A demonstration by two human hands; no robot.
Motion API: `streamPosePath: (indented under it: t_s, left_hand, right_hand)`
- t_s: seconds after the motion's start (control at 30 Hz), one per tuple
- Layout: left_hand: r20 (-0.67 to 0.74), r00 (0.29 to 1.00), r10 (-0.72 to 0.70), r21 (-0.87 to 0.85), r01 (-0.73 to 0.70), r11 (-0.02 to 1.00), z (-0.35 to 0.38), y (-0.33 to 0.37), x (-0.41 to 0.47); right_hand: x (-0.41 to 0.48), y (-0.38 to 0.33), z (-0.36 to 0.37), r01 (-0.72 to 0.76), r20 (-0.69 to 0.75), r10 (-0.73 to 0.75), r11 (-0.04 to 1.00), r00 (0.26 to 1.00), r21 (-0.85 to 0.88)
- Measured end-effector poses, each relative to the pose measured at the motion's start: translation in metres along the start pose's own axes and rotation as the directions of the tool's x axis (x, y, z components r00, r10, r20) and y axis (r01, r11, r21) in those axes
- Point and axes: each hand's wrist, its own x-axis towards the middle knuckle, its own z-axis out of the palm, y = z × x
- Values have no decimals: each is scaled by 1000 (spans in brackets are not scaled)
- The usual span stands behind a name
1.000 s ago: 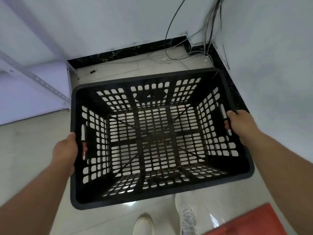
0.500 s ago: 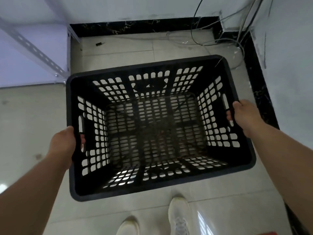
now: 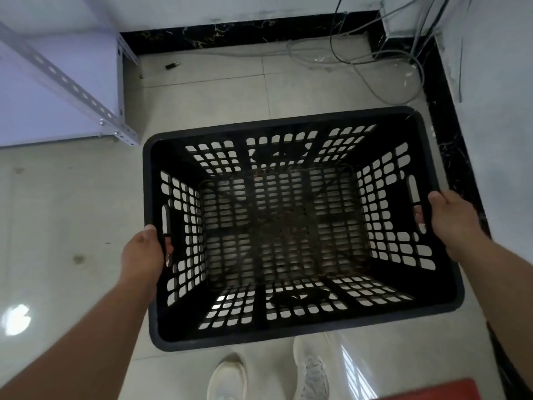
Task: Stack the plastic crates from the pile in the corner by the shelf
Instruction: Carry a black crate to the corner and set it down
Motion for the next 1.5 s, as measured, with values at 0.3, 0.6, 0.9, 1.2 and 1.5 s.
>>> streamPosePath:
  t_s: [0.3,0.6,0.9,1.2,1.5]
  left_hand:
    - [1,1000,31,63,-31,998,-1,-1,1]
    - [15,1000,-23,17,22,1000,0,0,3]
    - [19,1000,-20,112,18,993,-3,5,1]
    - [-11,936,351,51,-350,935,-23,45,-57]
    - [392,824,408,-28,-433,901,-43,57,-163]
  right_hand:
    - [-3,2,-1,2,-25,-4,998,1000,-62]
    - [4,6,2,8,-41,-10,998,999,-55]
    - [11,6,1,25,-17,-28,983,999,-183]
    - [-56,-33,-3,220,-74,-259,914,963,-340]
    - [-195,-44,-40,191,-112,-198,979,974,-72]
